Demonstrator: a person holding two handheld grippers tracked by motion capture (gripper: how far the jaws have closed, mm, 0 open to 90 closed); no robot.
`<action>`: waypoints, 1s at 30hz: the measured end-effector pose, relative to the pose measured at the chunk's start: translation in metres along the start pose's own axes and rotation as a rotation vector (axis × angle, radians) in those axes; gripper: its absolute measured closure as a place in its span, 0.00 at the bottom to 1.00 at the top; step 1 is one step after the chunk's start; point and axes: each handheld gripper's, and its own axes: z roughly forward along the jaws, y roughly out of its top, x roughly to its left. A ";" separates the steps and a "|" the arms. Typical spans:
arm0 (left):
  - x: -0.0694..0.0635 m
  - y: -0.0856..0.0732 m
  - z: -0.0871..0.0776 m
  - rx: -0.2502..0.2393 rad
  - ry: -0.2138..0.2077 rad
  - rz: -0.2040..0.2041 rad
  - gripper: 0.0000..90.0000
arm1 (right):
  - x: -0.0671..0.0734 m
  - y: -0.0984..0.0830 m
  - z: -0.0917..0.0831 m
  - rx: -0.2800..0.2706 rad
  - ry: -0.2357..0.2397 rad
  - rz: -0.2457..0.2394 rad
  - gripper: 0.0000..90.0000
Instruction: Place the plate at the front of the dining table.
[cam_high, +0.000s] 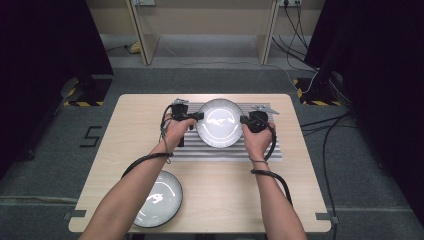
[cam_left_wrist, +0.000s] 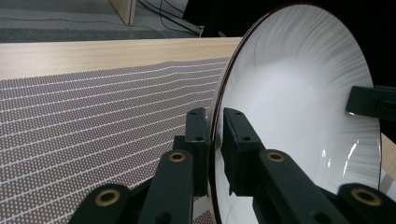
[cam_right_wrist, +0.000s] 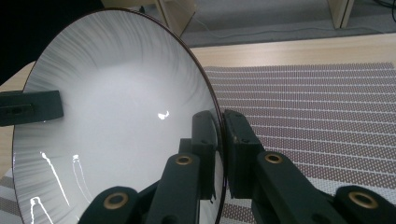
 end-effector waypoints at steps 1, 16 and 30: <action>0.001 -0.001 0.002 0.003 0.005 -0.008 0.89 | -0.001 -0.001 0.002 0.006 0.001 0.007 0.93; 0.010 -0.014 0.021 0.039 0.060 -0.057 0.88 | -0.008 -0.008 0.026 0.069 -0.009 0.042 0.93; 0.012 -0.019 0.035 0.059 0.094 -0.050 0.87 | -0.013 -0.012 0.038 0.075 -0.039 0.081 0.92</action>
